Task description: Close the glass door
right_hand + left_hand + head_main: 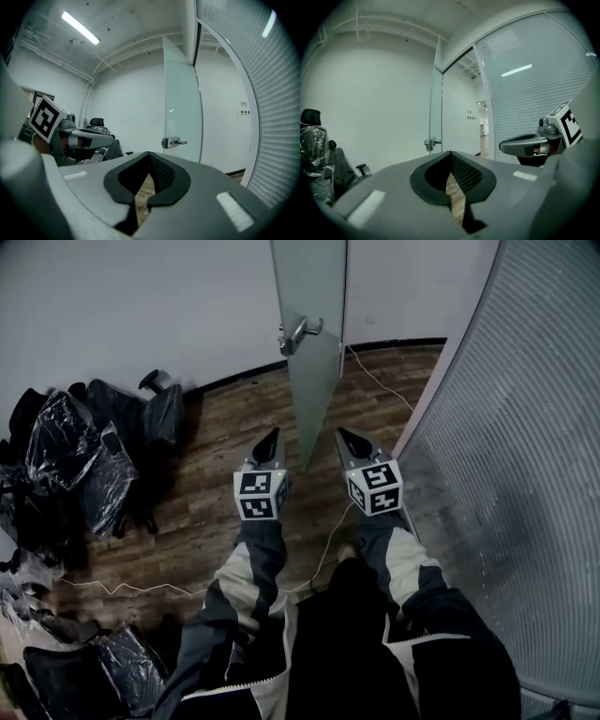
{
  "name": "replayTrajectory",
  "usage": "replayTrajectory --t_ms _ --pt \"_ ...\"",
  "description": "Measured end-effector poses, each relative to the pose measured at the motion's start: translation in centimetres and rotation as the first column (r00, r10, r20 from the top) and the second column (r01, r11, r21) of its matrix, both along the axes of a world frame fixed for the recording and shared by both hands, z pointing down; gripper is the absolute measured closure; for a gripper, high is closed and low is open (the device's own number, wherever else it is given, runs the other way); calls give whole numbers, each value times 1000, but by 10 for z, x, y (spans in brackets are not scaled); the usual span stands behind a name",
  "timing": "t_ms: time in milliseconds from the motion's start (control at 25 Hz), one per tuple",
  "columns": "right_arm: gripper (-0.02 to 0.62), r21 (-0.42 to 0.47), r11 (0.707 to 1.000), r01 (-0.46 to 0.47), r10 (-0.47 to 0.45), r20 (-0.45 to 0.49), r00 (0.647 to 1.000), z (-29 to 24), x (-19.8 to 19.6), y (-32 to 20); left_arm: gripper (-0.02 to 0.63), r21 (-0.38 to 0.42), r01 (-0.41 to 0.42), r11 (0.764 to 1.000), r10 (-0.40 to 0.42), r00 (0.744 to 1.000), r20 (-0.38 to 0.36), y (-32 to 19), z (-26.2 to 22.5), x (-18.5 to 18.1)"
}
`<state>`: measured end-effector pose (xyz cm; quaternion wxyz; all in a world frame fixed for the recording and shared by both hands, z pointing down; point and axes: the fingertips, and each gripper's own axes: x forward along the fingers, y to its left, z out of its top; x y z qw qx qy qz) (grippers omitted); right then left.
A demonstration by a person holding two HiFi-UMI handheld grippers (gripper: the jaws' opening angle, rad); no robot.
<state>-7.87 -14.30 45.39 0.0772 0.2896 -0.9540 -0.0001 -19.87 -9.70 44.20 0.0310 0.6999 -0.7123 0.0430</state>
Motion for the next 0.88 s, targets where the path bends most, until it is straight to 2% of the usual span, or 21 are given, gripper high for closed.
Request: replayTrajectory --t_ms 280,480,640,880 --pt "589 -14 999 33 -33 2 999 6 -40 -91 603 -23 37 999 -37 999 -11 -82 8 -40" --pt "589 -15 995 101 -102 -12 995 -2 -81 -153 603 -36 79 996 -80 997 1 -140 -1 -70" --pt "589 -12 991 130 -130 -15 991 -1 -105 -189 603 -33 100 994 -100 995 22 -168 -5 -87" --pt "589 -11 994 106 -106 -38 994 25 -122 -221 603 -70 100 992 -99 995 21 -192 25 -115"
